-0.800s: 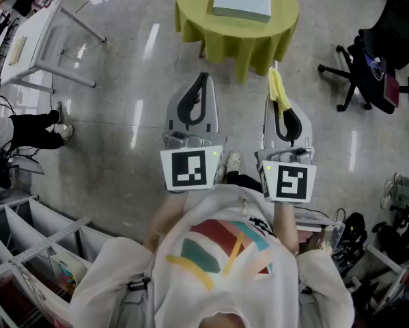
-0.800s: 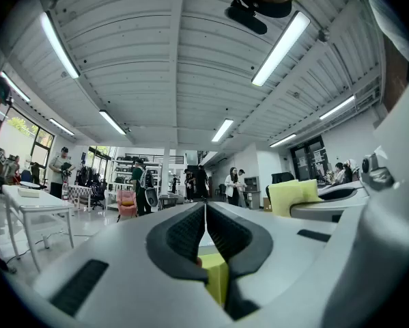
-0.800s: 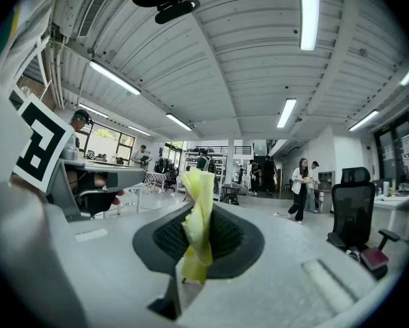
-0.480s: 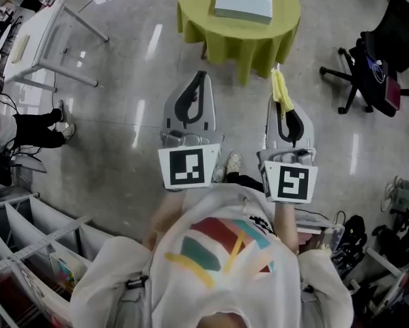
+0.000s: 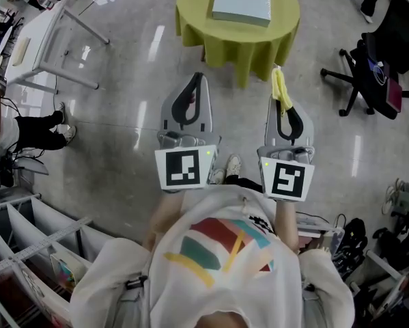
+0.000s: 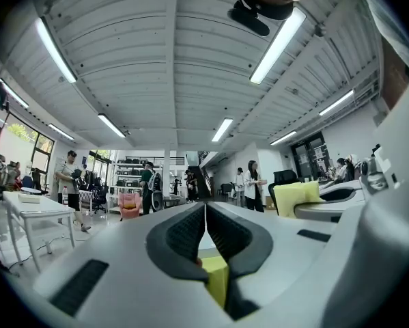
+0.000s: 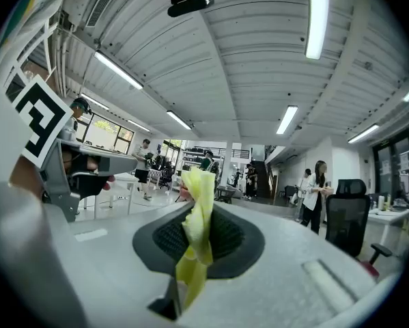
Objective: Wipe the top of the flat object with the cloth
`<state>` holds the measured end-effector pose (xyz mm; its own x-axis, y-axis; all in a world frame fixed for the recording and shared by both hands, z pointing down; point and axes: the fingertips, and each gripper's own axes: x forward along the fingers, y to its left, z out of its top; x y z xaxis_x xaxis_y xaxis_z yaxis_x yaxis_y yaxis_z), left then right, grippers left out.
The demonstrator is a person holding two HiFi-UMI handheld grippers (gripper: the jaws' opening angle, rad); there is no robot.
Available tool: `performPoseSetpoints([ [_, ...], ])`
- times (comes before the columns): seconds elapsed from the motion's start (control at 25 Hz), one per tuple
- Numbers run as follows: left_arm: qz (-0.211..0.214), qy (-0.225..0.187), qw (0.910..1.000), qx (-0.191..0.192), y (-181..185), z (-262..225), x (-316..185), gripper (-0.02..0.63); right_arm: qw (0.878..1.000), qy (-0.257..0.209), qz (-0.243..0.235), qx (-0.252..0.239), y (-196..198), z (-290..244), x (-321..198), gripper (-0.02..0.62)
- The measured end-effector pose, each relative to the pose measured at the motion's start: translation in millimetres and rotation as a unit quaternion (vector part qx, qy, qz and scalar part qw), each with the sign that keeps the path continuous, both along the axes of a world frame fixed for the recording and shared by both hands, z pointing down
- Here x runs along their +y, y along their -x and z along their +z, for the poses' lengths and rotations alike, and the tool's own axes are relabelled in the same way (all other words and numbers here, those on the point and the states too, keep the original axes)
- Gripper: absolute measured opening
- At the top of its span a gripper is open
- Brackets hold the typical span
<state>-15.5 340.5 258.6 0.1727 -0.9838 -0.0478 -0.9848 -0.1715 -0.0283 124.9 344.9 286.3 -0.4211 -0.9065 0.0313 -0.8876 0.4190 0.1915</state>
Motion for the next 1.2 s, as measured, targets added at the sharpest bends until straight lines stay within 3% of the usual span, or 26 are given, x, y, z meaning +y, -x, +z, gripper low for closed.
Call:
performPoseSetpoints([
  [0.36,-0.003,-0.023,0.9997,0.006,-17,-3,-28,0.020,1.000,-0.014,-0.012,-0.008,-19,1,-24,0.028],
  [0.56,-0.003,-0.030,0.9993,-0.020,-33,-5,-37,0.020,1.000,-0.019,-0.018,-0.002,-33,3,-36,0.029],
  [0.96,-0.003,-0.041,0.9992,0.003,-35,-9,-65,0.020,1.000,-0.027,-0.011,-0.002,-42,0,-63,0.029],
  [1.2,0.003,-0.032,0.9993,0.019,-26,7,-111,0.020,1.000,-0.029,0.000,0.005,-42,7,-101,0.029],
])
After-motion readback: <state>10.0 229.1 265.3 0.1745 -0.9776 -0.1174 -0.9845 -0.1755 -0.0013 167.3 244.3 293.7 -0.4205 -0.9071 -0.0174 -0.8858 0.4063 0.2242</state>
